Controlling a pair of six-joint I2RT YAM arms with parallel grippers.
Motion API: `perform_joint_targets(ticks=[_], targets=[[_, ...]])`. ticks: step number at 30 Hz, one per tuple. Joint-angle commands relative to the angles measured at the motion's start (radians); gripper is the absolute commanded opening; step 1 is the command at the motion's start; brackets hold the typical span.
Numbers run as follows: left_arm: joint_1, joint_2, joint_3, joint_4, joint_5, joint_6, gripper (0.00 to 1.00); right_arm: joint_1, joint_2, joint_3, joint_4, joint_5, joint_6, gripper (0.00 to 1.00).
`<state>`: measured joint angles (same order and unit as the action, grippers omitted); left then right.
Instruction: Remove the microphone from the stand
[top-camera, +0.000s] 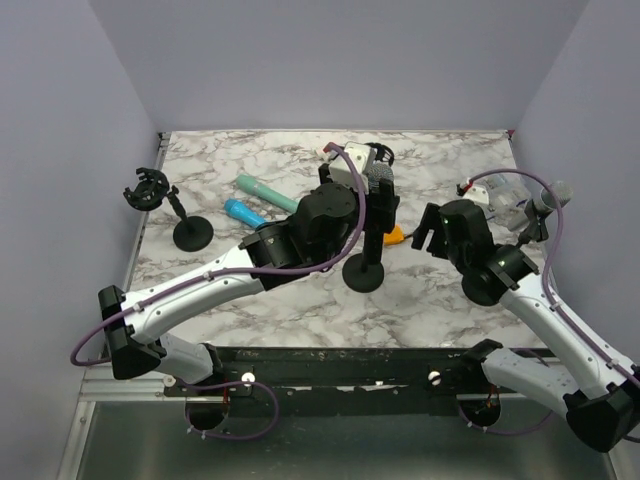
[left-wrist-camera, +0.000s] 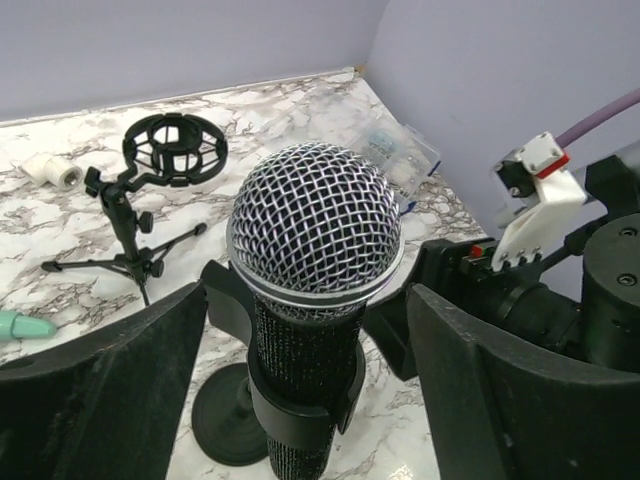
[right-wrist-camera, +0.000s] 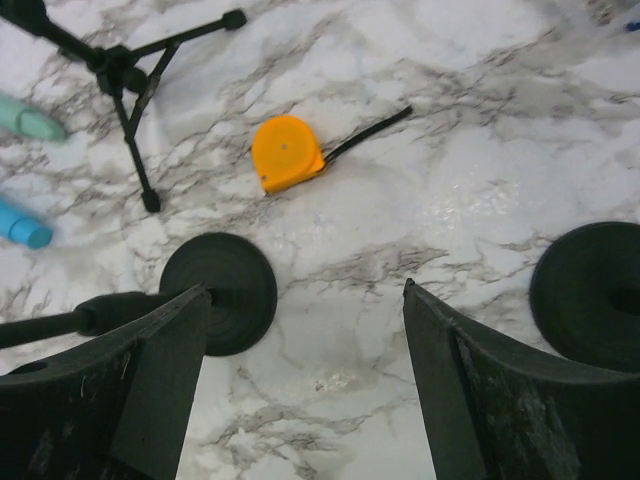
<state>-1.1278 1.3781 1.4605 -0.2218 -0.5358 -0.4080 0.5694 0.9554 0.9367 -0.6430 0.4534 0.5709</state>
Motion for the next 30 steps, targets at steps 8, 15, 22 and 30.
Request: perform_joint_targets(ticks=[8, 15, 22, 30], targets=[[0.022, 0.016, 0.019, 0.017, 0.078, 0.149, 0.28, -0.091, 0.012, -0.045, 0.166, -0.442, -0.012, 0.78], [0.086, -0.069, -0.023, -0.083, 0.278, 0.259, 0.0, -0.113, 0.001, -0.038, 0.239, -0.747, 0.014, 0.75], [0.158, -0.147, -0.01, -0.202, 0.468, 0.325, 0.0, -0.118, 0.005, -0.133, 0.467, -1.121, 0.132, 0.56], [0.255, -0.205, -0.092, -0.189, 0.692, 0.234, 0.0, -0.119, 0.042, -0.251, 0.837, -1.258, 0.386, 0.54]])
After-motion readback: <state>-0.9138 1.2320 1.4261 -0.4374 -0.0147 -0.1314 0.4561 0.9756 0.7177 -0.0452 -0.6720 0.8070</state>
